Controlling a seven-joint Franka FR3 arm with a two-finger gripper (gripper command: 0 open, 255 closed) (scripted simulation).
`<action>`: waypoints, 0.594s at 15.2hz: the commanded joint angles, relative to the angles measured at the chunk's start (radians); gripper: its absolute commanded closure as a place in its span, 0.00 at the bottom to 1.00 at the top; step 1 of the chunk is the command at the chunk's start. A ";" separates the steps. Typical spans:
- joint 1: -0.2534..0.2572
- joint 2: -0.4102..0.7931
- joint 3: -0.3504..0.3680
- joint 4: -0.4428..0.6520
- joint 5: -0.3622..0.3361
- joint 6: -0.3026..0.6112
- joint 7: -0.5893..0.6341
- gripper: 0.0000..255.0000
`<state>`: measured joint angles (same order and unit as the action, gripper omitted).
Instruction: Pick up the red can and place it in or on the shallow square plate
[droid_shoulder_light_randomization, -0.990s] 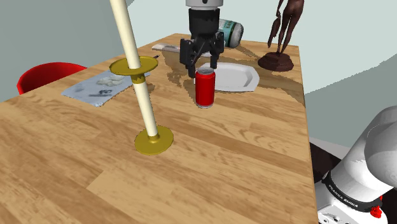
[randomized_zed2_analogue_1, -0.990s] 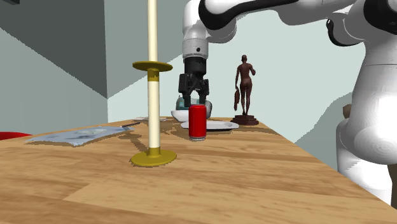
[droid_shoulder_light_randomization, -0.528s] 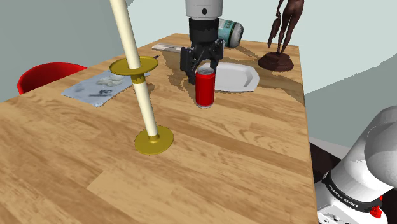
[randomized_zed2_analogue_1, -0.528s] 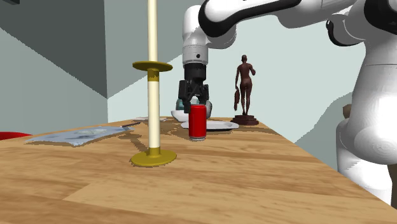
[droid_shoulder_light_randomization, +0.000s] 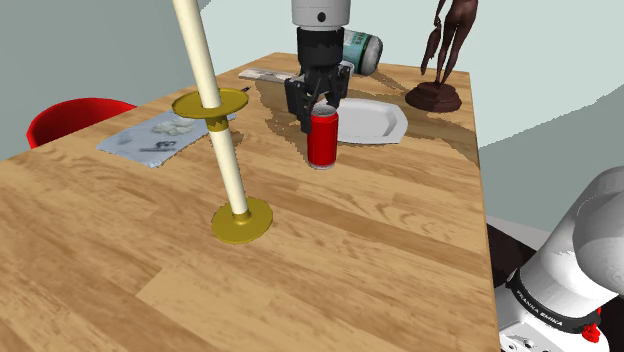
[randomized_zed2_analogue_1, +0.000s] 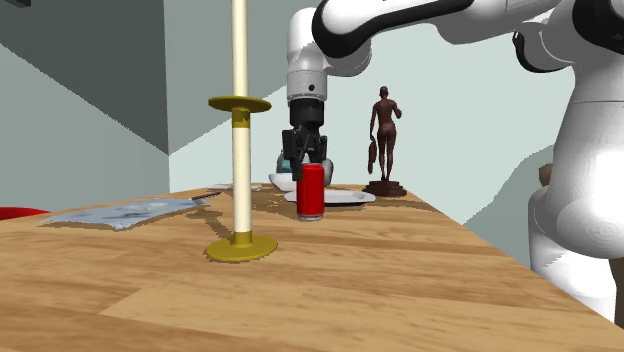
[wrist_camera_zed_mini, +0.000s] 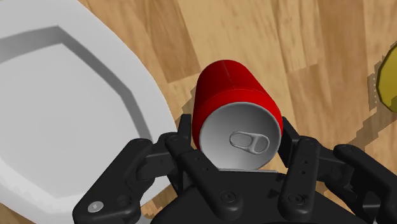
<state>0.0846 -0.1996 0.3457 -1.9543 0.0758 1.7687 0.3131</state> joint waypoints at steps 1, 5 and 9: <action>0.000 0.002 0.000 -0.001 0.000 0.000 0.000 1.00; 0.000 0.001 0.000 -0.001 0.000 -0.001 0.000 1.00; -0.001 0.004 -0.002 0.055 -0.001 -0.054 0.002 1.00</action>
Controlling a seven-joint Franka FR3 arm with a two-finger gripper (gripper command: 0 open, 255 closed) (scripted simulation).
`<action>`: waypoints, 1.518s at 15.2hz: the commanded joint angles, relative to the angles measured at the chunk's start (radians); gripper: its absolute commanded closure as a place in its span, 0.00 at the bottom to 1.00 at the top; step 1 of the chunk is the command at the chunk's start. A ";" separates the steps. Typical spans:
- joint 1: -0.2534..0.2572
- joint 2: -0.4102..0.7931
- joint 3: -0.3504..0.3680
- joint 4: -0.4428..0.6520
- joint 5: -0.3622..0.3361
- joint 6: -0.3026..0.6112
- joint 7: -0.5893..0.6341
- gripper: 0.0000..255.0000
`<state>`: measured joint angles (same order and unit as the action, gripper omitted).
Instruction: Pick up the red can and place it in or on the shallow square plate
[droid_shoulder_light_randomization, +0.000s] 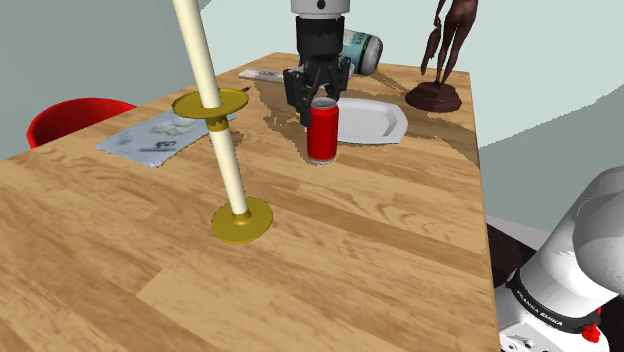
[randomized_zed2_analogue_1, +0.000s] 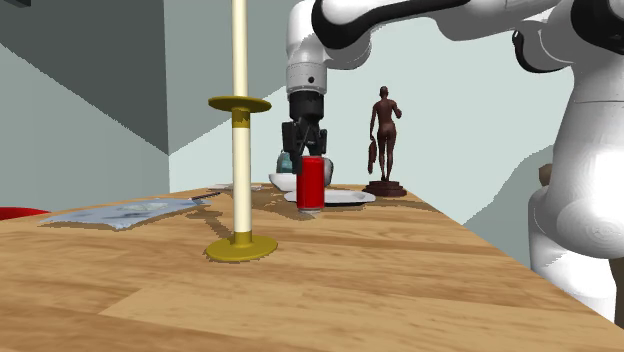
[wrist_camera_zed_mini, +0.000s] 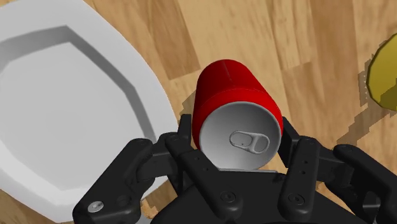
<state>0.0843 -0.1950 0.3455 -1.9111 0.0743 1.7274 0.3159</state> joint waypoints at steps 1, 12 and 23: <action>-0.001 0.000 -0.002 0.027 -0.001 -0.027 -0.001 1.00; -0.004 0.031 -0.002 0.207 -0.011 -0.178 0.009 1.00; -0.104 0.081 -0.138 0.321 -0.043 -0.250 -0.222 1.00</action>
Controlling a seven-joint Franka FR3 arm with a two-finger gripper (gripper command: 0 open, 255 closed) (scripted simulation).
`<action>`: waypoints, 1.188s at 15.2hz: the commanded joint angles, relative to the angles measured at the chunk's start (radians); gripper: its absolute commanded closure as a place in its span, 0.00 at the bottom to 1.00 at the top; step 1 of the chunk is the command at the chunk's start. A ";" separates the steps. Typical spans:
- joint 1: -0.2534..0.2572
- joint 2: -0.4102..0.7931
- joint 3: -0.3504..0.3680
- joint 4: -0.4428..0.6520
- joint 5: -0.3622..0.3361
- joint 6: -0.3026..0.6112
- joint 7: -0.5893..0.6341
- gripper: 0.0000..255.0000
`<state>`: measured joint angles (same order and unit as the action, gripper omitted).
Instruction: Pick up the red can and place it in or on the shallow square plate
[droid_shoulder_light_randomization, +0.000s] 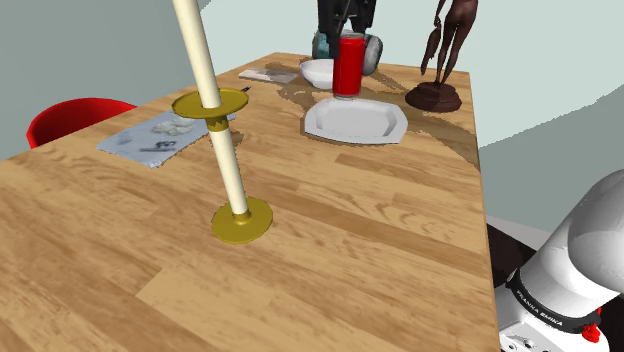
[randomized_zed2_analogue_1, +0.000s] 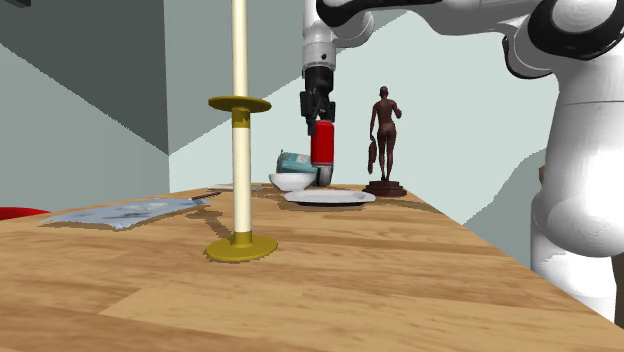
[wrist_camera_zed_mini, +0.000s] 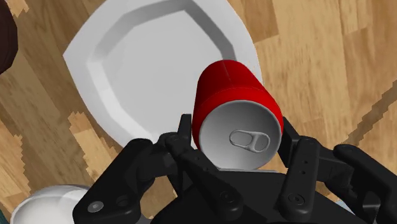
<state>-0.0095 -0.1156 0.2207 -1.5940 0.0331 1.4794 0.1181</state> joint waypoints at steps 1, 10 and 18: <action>-0.020 0.012 -0.025 0.021 -0.005 -0.009 -0.047 1.00; -0.063 0.046 -0.076 0.024 -0.016 0.019 -0.141 1.00; -0.063 0.014 -0.077 -0.122 -0.011 0.134 -0.145 1.00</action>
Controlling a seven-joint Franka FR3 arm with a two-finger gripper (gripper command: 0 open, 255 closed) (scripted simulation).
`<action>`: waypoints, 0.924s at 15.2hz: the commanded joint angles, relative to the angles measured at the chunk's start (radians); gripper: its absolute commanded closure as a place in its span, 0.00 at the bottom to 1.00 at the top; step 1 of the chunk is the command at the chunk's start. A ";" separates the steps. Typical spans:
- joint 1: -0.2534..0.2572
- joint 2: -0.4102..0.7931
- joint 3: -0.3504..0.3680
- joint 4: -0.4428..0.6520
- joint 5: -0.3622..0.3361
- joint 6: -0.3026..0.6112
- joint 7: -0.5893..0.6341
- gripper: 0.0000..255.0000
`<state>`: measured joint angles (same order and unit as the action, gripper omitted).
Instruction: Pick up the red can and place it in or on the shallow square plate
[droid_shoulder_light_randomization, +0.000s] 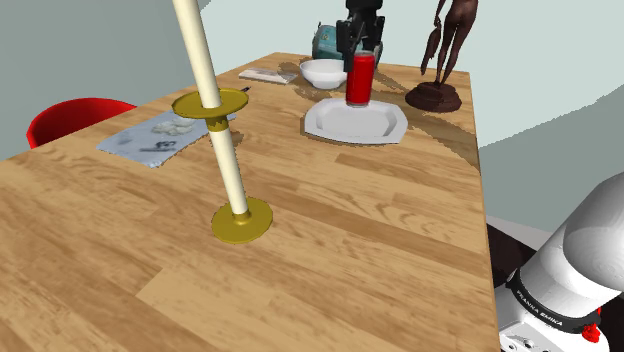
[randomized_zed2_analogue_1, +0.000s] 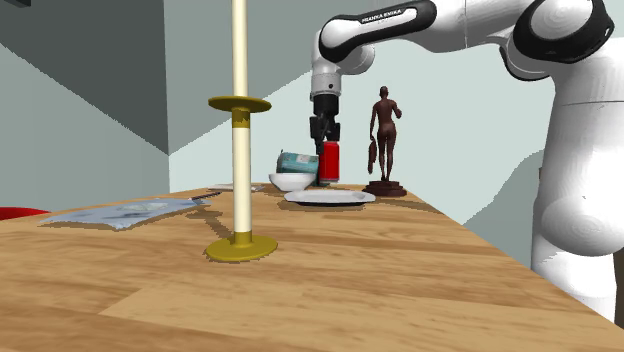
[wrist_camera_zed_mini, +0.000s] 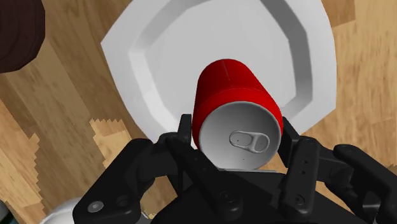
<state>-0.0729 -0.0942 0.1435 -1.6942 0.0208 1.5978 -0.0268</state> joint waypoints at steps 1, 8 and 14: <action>0.000 -0.010 0.000 -0.038 0.001 0.029 -0.001 1.00; 0.000 -0.022 0.000 -0.133 0.003 0.113 -0.003 1.00; 0.000 -0.021 0.000 -0.133 0.003 0.113 -0.003 1.00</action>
<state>-0.0724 -0.1153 0.1434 -1.8273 0.0241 1.7103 -0.0296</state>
